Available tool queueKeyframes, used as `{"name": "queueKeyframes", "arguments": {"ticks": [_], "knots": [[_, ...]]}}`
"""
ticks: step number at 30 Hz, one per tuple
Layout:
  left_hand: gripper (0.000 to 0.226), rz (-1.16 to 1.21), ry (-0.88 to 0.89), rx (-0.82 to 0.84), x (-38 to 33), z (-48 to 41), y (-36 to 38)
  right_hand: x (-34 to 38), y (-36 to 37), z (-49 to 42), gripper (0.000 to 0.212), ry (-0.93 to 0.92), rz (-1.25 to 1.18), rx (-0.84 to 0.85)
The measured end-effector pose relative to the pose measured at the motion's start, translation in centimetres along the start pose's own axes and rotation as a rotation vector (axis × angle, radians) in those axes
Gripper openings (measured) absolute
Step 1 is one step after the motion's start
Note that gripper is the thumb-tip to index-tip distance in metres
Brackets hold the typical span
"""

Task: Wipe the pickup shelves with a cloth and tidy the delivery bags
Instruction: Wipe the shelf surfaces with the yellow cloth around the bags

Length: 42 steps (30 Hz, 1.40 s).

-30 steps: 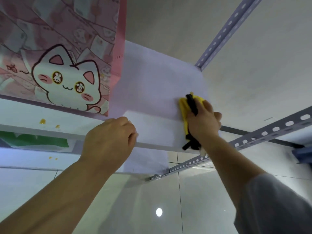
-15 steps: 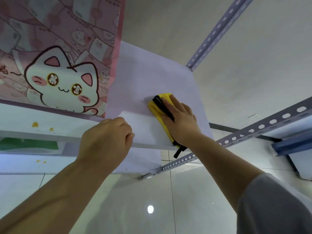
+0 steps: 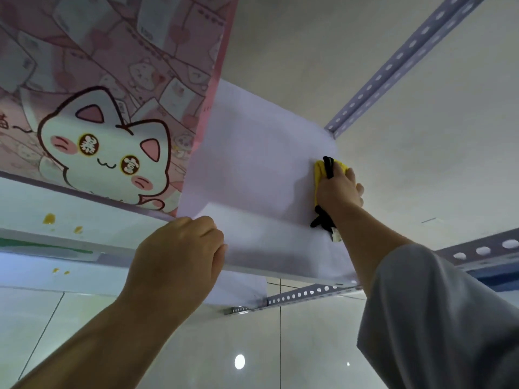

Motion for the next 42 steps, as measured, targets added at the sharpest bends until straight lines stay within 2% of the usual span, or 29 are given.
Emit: {"name": "queueKeyframes", "arguments": {"ticks": [6,12,14,17,19,23,26,29,34,36,38,42], "knots": [[0.023,-0.052,-0.051,-0.022,-0.6,-0.3,-0.1,5.6,0.6,-2.3,0.053,-0.223,0.076,0.012],[0.02,-0.066,-0.091,-0.103,-1.0,-0.1,-0.2,14.9,2.6,5.8,0.054,-0.806,0.04,0.126],[0.017,-0.058,-0.097,-0.108,-0.9,0.2,0.1,15.1,3.3,9.3,0.055,-0.981,0.04,0.125],[0.022,-0.036,-0.104,-0.078,-0.8,0.3,0.6,13.2,2.7,10.0,0.053,-1.127,-0.027,0.096],[0.026,-0.038,-0.123,-0.057,-0.5,0.3,0.6,12.2,1.9,6.6,0.047,-1.061,-0.052,0.058],[0.013,0.002,-0.125,-0.041,-0.5,0.3,0.4,9.2,1.1,-3.8,0.046,-0.575,0.051,0.027],[0.013,0.028,-0.142,-0.039,-0.5,0.2,0.3,10.8,1.4,-5.6,0.049,-0.436,0.108,0.0],[0.012,0.043,-0.174,-0.036,-0.5,0.2,0.4,14.7,2.0,-3.3,0.045,-0.563,0.11,0.023],[0.012,0.044,-0.182,-0.045,-0.7,0.3,0.6,15.9,2.8,6.4,0.047,-1.183,0.05,0.04],[0.009,0.032,-0.189,-0.035,-0.8,0.2,0.6,14.9,2.3,7.1,0.044,-1.285,-0.01,0.078],[0.008,0.024,-0.208,-0.016,-0.8,0.2,0.5,14.8,2.0,5.5,0.045,-1.183,-0.006,0.136],[0.007,0.001,-0.184,-0.004,-1.0,0.2,0.1,14.1,2.3,2.3,0.048,-0.726,0.071,0.095]]}}
Point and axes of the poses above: each hand's wrist, its own z-axis away from the middle knuckle, its own y-axis out of the palm, x = y × z, the point moved 7 cm from there along -z, towards the middle knuckle, and after that the axes turned 7 degrees about y, right-handed, at the moved point
